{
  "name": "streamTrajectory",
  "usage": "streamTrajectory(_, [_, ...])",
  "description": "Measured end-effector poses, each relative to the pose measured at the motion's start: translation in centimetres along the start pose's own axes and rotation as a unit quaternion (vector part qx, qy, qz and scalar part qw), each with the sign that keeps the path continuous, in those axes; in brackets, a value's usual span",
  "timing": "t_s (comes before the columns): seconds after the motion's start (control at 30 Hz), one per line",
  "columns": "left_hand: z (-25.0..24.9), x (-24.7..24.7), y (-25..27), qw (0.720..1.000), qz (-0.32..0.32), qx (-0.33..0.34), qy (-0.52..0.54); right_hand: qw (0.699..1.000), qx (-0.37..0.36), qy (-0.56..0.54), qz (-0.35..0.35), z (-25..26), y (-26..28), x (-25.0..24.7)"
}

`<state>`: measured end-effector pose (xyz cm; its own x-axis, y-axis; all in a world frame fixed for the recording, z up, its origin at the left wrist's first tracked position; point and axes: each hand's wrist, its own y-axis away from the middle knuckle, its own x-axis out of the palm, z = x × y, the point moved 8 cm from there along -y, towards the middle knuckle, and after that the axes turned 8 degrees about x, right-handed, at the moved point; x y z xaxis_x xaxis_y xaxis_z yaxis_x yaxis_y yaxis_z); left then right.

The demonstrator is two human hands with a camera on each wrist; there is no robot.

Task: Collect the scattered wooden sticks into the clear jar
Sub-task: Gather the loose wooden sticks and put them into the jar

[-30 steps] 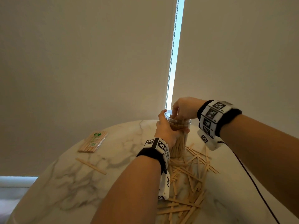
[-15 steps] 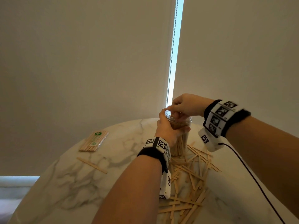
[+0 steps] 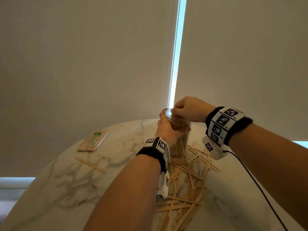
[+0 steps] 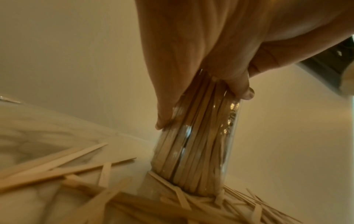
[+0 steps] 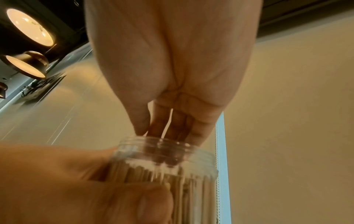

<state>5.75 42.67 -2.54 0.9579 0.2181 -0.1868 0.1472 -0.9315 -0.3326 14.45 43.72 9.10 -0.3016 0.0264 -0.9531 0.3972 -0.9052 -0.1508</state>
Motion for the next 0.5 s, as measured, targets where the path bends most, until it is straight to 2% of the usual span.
streamTrajectory(0.13, [-1.0, -0.4, 0.5, 1.000, -0.012, 0.001, -0.008, 0.987, 0.004, -0.074, -0.143, -2.2, 2.3, -2.2])
streamTrajectory(0.2, [-1.4, -0.5, 0.9, 0.999, 0.009, -0.034, -0.035, 0.976, 0.057, -0.113, -0.176, -4.8, 3.6, -2.8])
streamTrajectory(0.23, [-1.4, -0.4, 1.2, 0.996, 0.030, -0.065, -0.062, 0.977, 0.087, -0.104, -0.166, -6.3, 3.9, -2.3])
streamTrajectory(0.27, [-1.7, -0.6, 1.8, 0.989, 0.052, -0.090, -0.105, 0.983, 0.113, -0.071, -0.128, -7.7, 4.1, -1.2])
streamTrajectory(0.33, [-3.1, -1.3, 4.0, 0.958, 0.105, -0.099, -0.247, 0.985, 0.170, 0.027, 0.003, -9.8, 4.3, 2.6])
streamTrajectory(0.43, [-4.3, -2.3, 9.3, 0.860, 0.216, -0.074, -0.457, 0.961, 0.212, 0.117, 0.133, -11.6, 5.9, 7.4])
streamTrajectory(0.5, [-2.6, -3.3, 13.4, 0.794, 0.274, -0.113, -0.530, 0.952, 0.200, 0.126, 0.195, -11.4, 7.1, 9.6])
